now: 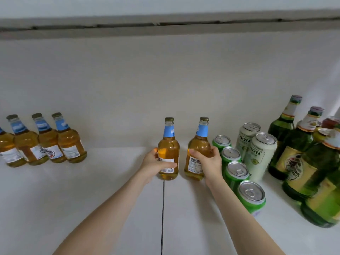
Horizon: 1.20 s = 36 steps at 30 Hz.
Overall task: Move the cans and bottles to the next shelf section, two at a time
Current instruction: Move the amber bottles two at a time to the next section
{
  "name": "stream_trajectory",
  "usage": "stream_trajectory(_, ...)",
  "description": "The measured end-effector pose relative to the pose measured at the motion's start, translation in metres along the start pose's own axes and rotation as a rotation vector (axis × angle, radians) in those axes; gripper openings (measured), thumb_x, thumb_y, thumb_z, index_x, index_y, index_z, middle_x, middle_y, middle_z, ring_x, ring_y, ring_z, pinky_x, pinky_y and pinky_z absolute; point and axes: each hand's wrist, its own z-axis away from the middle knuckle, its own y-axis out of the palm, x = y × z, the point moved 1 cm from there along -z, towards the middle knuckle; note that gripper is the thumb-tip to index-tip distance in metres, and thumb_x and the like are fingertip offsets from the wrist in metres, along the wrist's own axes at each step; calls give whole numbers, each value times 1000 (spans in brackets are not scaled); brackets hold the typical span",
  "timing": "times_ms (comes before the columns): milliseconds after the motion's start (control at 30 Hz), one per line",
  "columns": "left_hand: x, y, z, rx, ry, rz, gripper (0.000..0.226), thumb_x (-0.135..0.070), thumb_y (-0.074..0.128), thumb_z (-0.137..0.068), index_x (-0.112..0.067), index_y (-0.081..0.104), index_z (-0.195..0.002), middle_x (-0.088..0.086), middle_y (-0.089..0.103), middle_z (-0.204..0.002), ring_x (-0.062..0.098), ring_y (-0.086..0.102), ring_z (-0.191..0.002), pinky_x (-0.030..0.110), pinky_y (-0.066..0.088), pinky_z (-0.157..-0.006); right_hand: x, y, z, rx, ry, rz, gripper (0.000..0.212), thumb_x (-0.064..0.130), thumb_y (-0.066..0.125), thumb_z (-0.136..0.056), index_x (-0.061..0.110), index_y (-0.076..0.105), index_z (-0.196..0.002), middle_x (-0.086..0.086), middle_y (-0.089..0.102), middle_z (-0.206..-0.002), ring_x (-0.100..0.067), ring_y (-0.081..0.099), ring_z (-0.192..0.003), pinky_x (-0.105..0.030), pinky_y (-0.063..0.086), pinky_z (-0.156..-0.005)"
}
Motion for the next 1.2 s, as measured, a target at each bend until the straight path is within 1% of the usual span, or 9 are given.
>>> stream_trajectory(167,5,2,-21,7,35,9,71,-12,96,-52,-27,61,-111,-4,72,-107,16,67,-102,39,57,-88,-11,6,-18,17,-29,39,73,20,90,-67,23,50,-127,4,65,-112,-13,65,-100,-37,53,-88)
stream_trajectory(367,8,3,-34,23,48,12,85,-21,98,-41,-29,60,-115,-4,72,-109,18,67,-105,43,57,-90,-16,9,-22,88,-68,48,65,11,87,-71,23,50,-123,7,66,-107,-4,63,-95,-18,48,-70)
stream_trajectory(567,10,7,-34,58,60,6,96,-35,96,-31,-31,59,-119,-7,72,-112,17,66,-107,43,56,-91,-20,7,-18,108,-98,58,66,11,87,-72,24,52,-127,10,67,-109,0,64,-96,-13,48,-69)
stream_trajectory(700,16,1,-28,88,102,53,82,-9,95,-51,-21,58,-123,-2,72,-114,15,69,-104,33,58,-83,-30,-2,-10,101,-102,38,67,4,83,-76,21,48,-130,16,63,-106,14,65,-83,-6,49,-65)
stream_trajectory(767,23,-6,-25,104,121,86,75,2,88,-62,-15,56,-128,2,70,-117,13,70,-102,26,58,-78,-36,-6,-6,92,-92,42,68,7,81,-78,18,46,-135,18,60,-110,13,63,-86,-5,48,-67)
stream_trajectory(900,35,-12,-23,76,121,77,66,-3,84,-72,-17,56,-131,5,69,-116,12,69,-100,21,55,-75,-47,-9,-4,56,-88,50,74,14,82,-79,15,44,-142,3,57,-130,-5,57,-112,-13,46,-82)
stream_trajectory(1000,37,-8,-24,36,137,63,57,-5,82,-75,-16,60,-126,4,70,-112,6,68,-94,16,55,-70,-49,-8,-8,48,-102,55,69,16,81,-81,14,46,-141,0,58,-132,-13,56,-120,-18,45,-89)
stream_trajectory(1067,36,-5,-26,28,143,60,55,-6,82,-75,-18,61,-123,2,70,-110,5,68,-94,15,54,-69,-49,-8,-9,43,-104,59,66,17,80,-82,13,47,-140,-1,58,-132,-11,58,-117,-17,46,-88)
stream_trajectory(1200,38,2,-34,27,149,53,59,-10,85,-72,-16,61,-125,4,71,-112,10,70,-97,17,55,-72,-48,-8,-15,30,-123,61,56,9,77,-84,10,51,-134,7,63,-116,8,58,-98,-5,48,-73)
